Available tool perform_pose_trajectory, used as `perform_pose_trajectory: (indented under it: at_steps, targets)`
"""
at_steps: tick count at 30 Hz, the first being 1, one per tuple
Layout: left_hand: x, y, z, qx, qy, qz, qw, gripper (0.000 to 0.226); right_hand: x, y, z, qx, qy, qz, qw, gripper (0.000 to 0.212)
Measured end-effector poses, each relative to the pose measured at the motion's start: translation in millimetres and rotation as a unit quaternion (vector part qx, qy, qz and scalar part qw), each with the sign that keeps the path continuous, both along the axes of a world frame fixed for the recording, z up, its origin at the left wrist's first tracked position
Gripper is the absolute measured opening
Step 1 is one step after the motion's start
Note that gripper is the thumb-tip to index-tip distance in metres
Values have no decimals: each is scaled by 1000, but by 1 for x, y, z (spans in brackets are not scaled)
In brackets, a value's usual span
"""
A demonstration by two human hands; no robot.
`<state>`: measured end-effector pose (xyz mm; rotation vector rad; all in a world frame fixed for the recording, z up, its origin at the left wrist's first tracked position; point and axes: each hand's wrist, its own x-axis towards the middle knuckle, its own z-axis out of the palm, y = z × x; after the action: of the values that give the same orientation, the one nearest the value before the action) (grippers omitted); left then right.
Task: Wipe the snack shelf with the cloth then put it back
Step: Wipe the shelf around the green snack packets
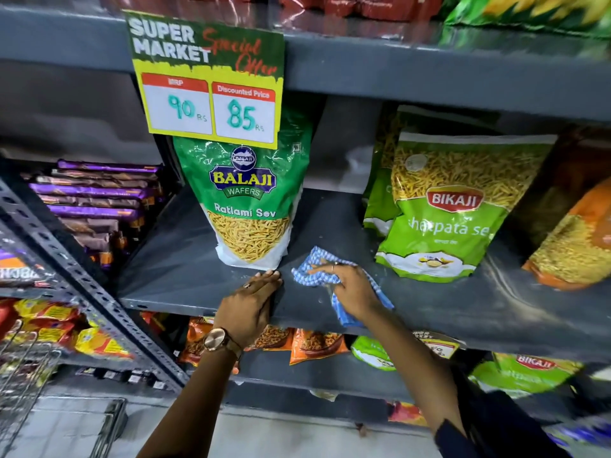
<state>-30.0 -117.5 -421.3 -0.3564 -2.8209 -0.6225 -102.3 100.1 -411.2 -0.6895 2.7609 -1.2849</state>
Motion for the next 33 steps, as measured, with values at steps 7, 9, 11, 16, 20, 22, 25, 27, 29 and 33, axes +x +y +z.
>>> perform_pose_trajectory:
  at_steps: [7, 9, 11, 16, 20, 22, 25, 27, 29, 33]
  targets:
    - [-1, -4, -4, 3, 4, -9, 1000, 46, 3, 16, 28, -61, -50, 6, 997, 55]
    - [0, -3, -4, 5, 7, -7, 1000, 46, -26, 14, 44, -72, -8, -20, 997, 59]
    - [0, -2, -4, 11, 6, 0, 1000, 46, -56, 9, 43, -31, 12, -27, 999, 53]
    - [0, 0, -2, 16, 12, 8, 1000, 46, -61, 2, -3, 46, -58, 18, 997, 45]
    - [1, 1, 0, 8, 20, -2, 1000, 45, -40, 1, -3, 37, -68, 101, 992, 50]
    - [0, 1, -2, 11, 15, 0, 1000, 44, -25, 1, 1, 37, -72, 138, 987, 53]
    - [-1, 1, -3, 17, 8, 4, 1000, 41, -6, 4, 5, 49, -69, 162, 983, 54]
    - [-1, 0, -2, 18, 2, 5, 1000, 42, 5, 8, 8, 49, -80, 172, 981, 56]
    - [-1, 0, 0, 20, -3, 8, 1000, 44, 13, 11, 11, 43, -96, 173, 979, 52]
    - [2, 1, 4, 27, -12, 7, 1000, 47, 29, 22, 12, 35, -98, 154, 983, 61]
